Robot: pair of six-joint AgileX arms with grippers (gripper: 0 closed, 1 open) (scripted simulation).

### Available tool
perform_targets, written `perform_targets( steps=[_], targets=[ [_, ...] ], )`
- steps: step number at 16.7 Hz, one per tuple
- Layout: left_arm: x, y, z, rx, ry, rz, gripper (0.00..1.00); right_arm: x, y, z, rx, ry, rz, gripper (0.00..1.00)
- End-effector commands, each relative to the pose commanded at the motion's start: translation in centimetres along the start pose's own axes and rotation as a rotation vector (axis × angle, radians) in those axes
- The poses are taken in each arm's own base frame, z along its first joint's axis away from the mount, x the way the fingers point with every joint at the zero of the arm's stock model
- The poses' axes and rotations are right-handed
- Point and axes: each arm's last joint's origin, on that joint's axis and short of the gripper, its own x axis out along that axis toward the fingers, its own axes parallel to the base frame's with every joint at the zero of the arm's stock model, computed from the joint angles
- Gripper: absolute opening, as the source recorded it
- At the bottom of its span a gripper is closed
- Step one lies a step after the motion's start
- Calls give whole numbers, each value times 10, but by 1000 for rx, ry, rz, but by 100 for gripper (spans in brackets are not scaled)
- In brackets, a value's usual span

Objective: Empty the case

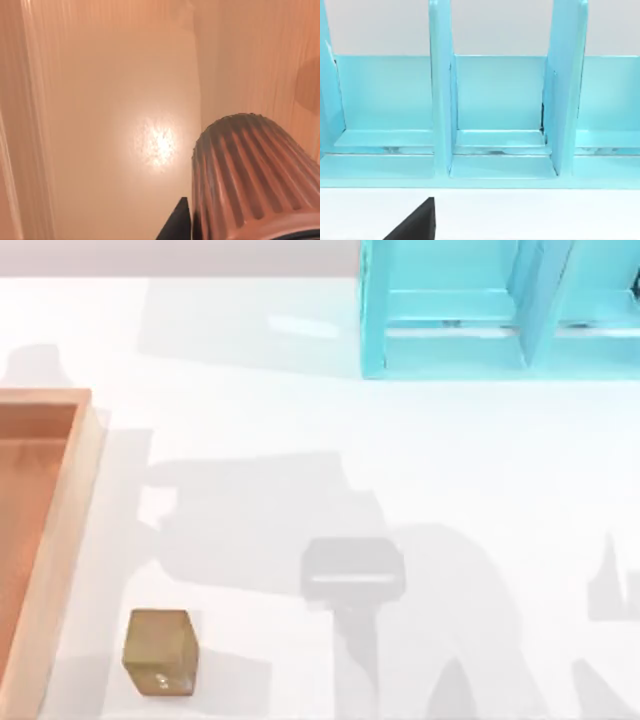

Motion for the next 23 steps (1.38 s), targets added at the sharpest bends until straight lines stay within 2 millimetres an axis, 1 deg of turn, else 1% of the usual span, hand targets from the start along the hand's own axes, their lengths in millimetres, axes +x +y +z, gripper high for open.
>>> perform_targets(
  steps=[2, 7, 8, 10, 11, 13, 16, 18, 20, 22, 23],
  targets=[
    [-5, 0, -1, -3, 12, 2, 0, 0, 0, 0, 0, 0, 0, 100],
    [-5, 1, -1, -6, 14, 2, 0, 0, 0, 0, 0, 0, 0, 100],
    [-4, -3, 1, -5, 13, 2, 0, 0, 0, 0, 0, 0, 0, 100],
    [2, -22, 8, -5, 11, 2, 0, 0, 0, 0, 0, 0, 0, 100],
    [6, -35, 13, -5, 11, 2, 0, 0, 0, 0, 0, 0, 0, 100],
    [17, -69, 23, -5, 11, 2, 0, 0, 0, 0, 0, 0, 0, 100],
    [37, -133, 31, -6, 13, 3, 0, 0, 0, 0, 0, 0, 0, 100],
    [51, -178, 30, -6, 14, 4, 0, 0, 0, 0, 0, 0, 0, 100],
    [64, -219, 24, -6, 14, 6, 0, 0, 0, 0, 0, 0, 0, 100],
    [74, -254, 15, -6, 13, 7, 0, 0, 0, 0, 0, 0, 0, 100],
    [78, -267, 10, -6, 12, 7, 0, 0, 0, 0, 0, 0, 0, 100]
  ],
)
